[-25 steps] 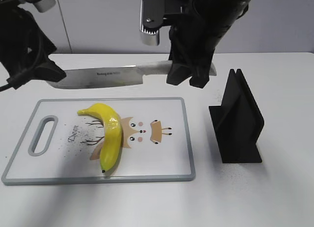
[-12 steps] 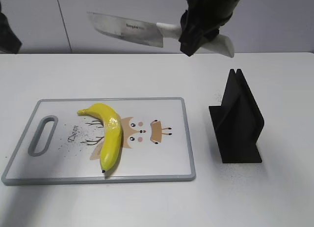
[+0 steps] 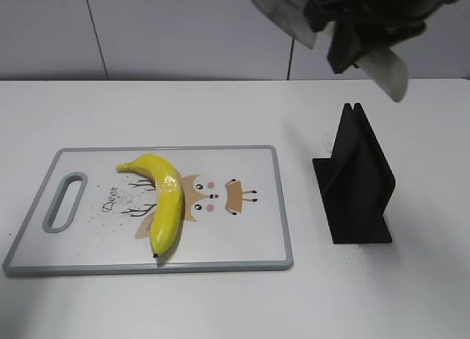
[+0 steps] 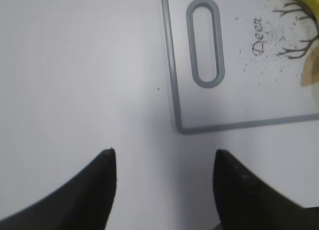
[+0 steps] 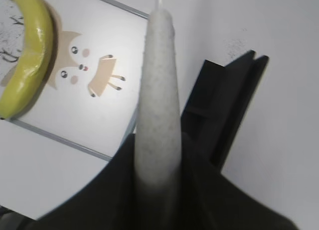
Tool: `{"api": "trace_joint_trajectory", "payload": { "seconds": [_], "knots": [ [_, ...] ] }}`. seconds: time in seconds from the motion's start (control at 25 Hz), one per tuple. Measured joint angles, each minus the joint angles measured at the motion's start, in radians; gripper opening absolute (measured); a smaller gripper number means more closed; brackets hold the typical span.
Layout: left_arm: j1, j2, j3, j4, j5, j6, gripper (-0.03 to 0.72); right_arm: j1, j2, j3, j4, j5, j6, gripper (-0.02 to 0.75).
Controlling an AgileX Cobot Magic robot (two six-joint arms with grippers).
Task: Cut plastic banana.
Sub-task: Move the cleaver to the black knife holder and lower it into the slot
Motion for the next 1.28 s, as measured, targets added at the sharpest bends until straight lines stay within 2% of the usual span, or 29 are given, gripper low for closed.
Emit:
{"api": "trace_joint_trajectory", "payload": {
  "seconds": [0.16, 0.36, 0.6, 0.92, 1.28],
  "knots": [
    [0.000, -0.139, 0.113, -0.002, -0.017, 0.000, 0.590, -0.102, -0.120, 0.156, -0.023, -0.030, 0.100, 0.157],
    [0.000, -0.333, 0.228, -0.003, -0.042, -0.001, 0.588, -0.218, -0.215, 0.294, 0.003, -0.047, 0.124, 0.157],
    [0.000, -0.592, 0.347, 0.010, -0.084, -0.002, 0.587, -0.227, -0.227, 0.393, 0.136, -0.086, 0.123, 0.157],
    [0.000, -0.905, 0.504, 0.025, -0.100, -0.002, 0.587, -0.227, -0.226, 0.507, 0.126, -0.176, 0.123, 0.157],
    [0.000, -1.226, 0.581, 0.018, -0.055, -0.002, 0.579, -0.227, -0.138, 0.514, 0.127, -0.198, 0.122, 0.157]
  ]
}}
